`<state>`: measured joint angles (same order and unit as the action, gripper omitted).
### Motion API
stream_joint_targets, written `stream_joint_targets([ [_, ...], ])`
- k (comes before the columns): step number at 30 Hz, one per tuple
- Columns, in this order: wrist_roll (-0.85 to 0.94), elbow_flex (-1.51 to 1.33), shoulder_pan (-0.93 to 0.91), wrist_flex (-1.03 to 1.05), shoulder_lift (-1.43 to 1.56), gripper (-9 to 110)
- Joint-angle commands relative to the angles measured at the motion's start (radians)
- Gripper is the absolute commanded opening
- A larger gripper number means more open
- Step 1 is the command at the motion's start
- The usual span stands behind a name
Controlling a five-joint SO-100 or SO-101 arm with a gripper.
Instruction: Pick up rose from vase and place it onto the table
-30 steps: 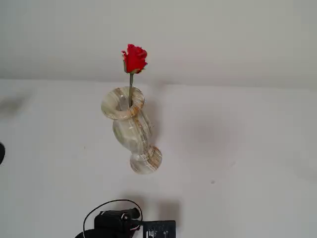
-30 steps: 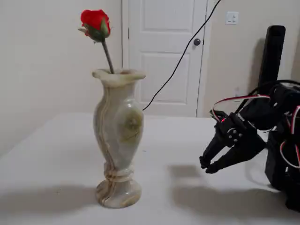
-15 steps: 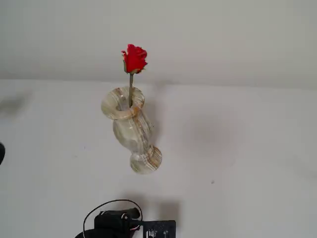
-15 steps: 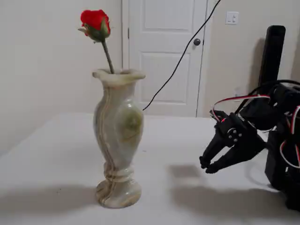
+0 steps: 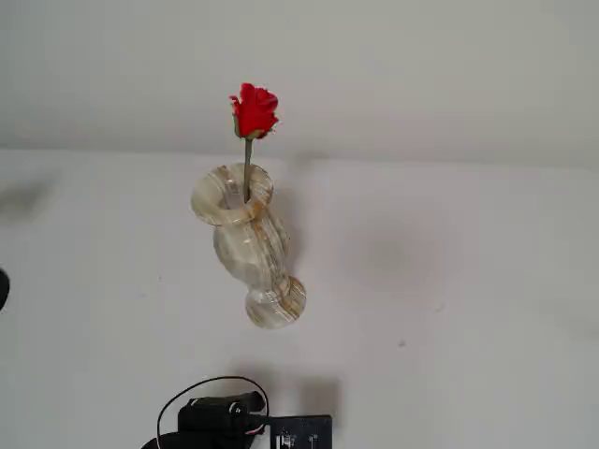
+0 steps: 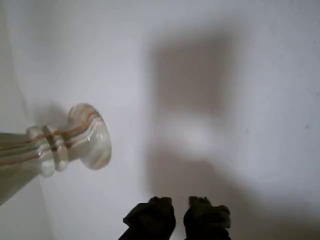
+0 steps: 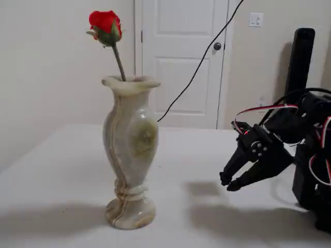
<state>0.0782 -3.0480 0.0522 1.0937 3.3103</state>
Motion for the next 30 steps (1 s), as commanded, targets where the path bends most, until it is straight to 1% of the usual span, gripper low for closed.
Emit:
stream_joint_targets([
  [1,0.072,0.003,0.064,-0.017,0.014,4],
  [3,0.163,0.002,0.138,-0.021,0.014,4],
  [4,0.236,-0.005,0.176,-0.035,0.014,4],
  [5,0.405,-0.009,0.221,-0.028,0.014,4],
  [6,0.621,-0.015,0.252,-0.011,0.015,4],
  [7,0.693,-0.015,0.259,-0.012,0.015,4],
  [9,0.784,0.017,0.236,-0.025,0.015,4],
  [13,0.925,0.161,0.183,-0.071,0.015,4],
  [18,1.103,0.436,0.176,-0.084,-0.046,12],
  [23,1.169,0.73,0.094,-0.282,-0.36,18],
  [30,1.163,1.244,0.101,-0.337,-0.89,20],
])
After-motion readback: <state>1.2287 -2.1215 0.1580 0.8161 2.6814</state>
